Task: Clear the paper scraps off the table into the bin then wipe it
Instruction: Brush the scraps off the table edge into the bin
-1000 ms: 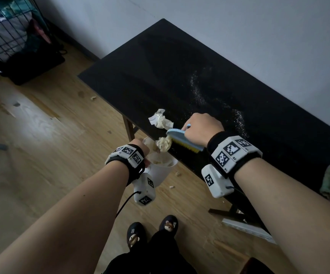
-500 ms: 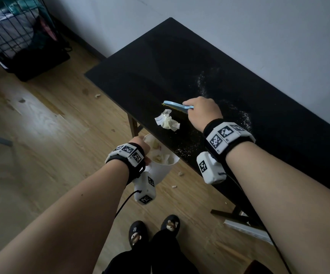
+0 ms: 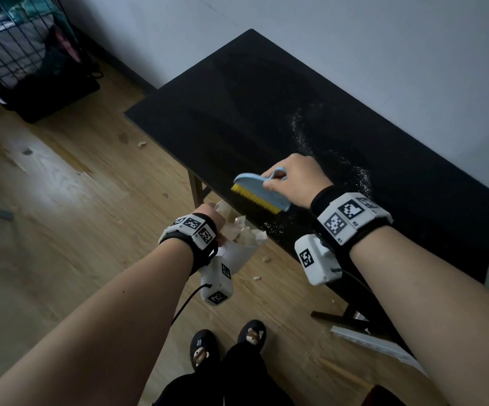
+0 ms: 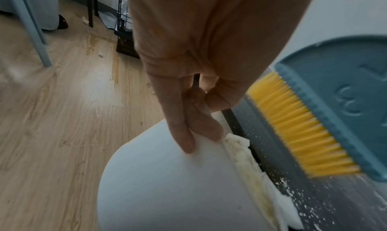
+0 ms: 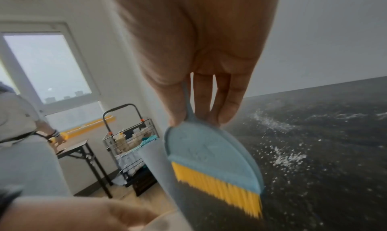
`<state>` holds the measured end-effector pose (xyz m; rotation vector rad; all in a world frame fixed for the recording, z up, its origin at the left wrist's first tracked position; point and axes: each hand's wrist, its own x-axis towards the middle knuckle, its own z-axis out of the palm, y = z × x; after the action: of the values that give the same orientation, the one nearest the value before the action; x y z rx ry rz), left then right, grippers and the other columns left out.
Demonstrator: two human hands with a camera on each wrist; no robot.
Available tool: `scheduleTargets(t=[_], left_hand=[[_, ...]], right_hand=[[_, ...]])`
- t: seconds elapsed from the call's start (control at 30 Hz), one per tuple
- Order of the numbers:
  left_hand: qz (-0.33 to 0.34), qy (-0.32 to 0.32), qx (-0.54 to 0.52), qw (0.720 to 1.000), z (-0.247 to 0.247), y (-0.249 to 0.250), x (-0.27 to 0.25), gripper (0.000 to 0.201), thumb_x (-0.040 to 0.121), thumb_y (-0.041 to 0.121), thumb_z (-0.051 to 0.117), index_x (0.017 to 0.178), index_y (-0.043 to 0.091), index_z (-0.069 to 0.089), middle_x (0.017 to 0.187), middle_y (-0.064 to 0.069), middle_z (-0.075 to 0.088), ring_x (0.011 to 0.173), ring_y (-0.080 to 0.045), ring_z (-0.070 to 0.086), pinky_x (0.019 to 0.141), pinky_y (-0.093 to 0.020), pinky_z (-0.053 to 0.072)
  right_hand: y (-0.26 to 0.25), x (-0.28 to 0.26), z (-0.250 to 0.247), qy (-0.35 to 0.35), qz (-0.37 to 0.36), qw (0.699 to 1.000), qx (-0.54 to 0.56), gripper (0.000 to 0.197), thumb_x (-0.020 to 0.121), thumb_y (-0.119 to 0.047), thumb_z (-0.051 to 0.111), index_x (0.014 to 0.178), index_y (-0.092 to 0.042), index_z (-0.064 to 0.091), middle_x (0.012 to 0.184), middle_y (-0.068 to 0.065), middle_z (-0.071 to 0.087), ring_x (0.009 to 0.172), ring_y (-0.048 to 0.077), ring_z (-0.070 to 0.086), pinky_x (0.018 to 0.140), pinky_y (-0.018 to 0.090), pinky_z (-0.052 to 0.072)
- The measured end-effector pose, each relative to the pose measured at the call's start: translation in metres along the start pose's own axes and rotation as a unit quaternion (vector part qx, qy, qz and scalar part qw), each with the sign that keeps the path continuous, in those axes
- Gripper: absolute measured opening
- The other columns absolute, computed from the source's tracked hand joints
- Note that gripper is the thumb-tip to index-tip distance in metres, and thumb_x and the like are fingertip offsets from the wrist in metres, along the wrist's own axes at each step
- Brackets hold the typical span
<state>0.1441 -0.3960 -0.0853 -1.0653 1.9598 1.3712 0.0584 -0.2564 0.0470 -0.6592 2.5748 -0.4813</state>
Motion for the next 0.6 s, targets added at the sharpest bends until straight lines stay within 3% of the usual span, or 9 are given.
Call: scheduleTargets(t=[0.07,0.13,0.2,0.27,0.37,0.47,0.6], left_hand=[[-0.007,-0.010,0.010,1.000,0.002,-0.001,0.000,0.044,0.088,0.012,0.046,0.132,0.018,0.046,0.071,-0.015,0.072,0.076,-0.031,0.072,0.083,-0.049,0.057],[-0.011,-0.021,0.019,1.000,0.005,-0.001,-0.003,0.046,0.089,0.011,0.043,0.135,0.018,0.043,0.064,-0.013,0.071,0.077,-0.032,0.073,0.084,-0.051,0.056],[-0.014,-0.031,0.025,0.999,0.009,0.000,-0.005,0.048,0.090,0.011,0.040,0.138,0.019,0.038,0.062,-0.013,0.071,0.077,-0.032,0.073,0.085,-0.050,0.056],[-0.017,-0.036,0.022,0.999,0.014,0.002,-0.008,0.048,0.093,0.010,0.038,0.140,0.019,0.038,0.063,-0.014,0.069,0.068,-0.030,0.070,0.082,-0.049,0.058],[-0.012,-0.038,0.019,0.999,0.020,0.005,-0.009,0.045,0.093,0.009,0.038,0.136,0.019,0.042,0.063,-0.014,0.066,0.055,-0.026,0.066,0.075,-0.046,0.059],[-0.004,-0.039,0.028,0.999,0.023,0.007,-0.010,0.041,0.092,0.010,0.038,0.132,0.017,0.046,0.063,-0.013,0.066,0.058,-0.028,0.067,0.075,-0.050,0.059],[-0.009,-0.039,0.027,0.999,0.023,0.011,-0.016,0.049,0.095,0.005,0.033,0.143,0.016,0.034,0.064,-0.015,0.064,0.053,-0.025,0.062,0.076,-0.048,0.059]], right_hand=[[0.013,0.001,-0.007,0.061,0.026,0.998,-0.023,0.024,0.090,-0.026,0.061,0.111,-0.022,0.071,0.105,0.006,0.072,0.097,0.023,0.067,0.087,0.038,0.055],[0.030,0.001,-0.009,0.103,0.069,0.989,-0.078,0.023,0.093,-0.025,0.056,0.109,-0.019,0.072,0.099,0.009,0.072,0.086,0.024,0.064,0.077,0.033,0.052],[0.046,-0.005,-0.004,0.092,0.123,0.981,-0.116,0.024,0.095,-0.023,0.052,0.106,-0.012,0.071,0.095,0.011,0.070,0.078,0.024,0.056,0.067,0.028,0.041],[0.051,-0.010,0.009,0.055,0.151,0.978,-0.132,0.026,0.095,-0.023,0.052,0.106,-0.009,0.069,0.097,0.013,0.069,0.081,0.027,0.059,0.066,0.028,0.039],[0.038,-0.013,0.023,0.011,0.124,0.986,-0.110,0.024,0.093,-0.025,0.054,0.103,-0.007,0.069,0.097,0.013,0.069,0.086,0.027,0.063,0.069,0.030,0.046],[0.022,-0.014,0.020,-0.018,0.071,0.996,-0.050,0.023,0.091,-0.022,0.056,0.102,-0.008,0.071,0.100,0.011,0.071,0.096,0.027,0.066,0.084,0.034,0.054],[0.021,-0.017,0.007,0.010,0.065,0.998,-0.019,0.025,0.093,-0.022,0.055,0.108,-0.011,0.072,0.103,0.012,0.071,0.099,0.026,0.066,0.089,0.038,0.054]])
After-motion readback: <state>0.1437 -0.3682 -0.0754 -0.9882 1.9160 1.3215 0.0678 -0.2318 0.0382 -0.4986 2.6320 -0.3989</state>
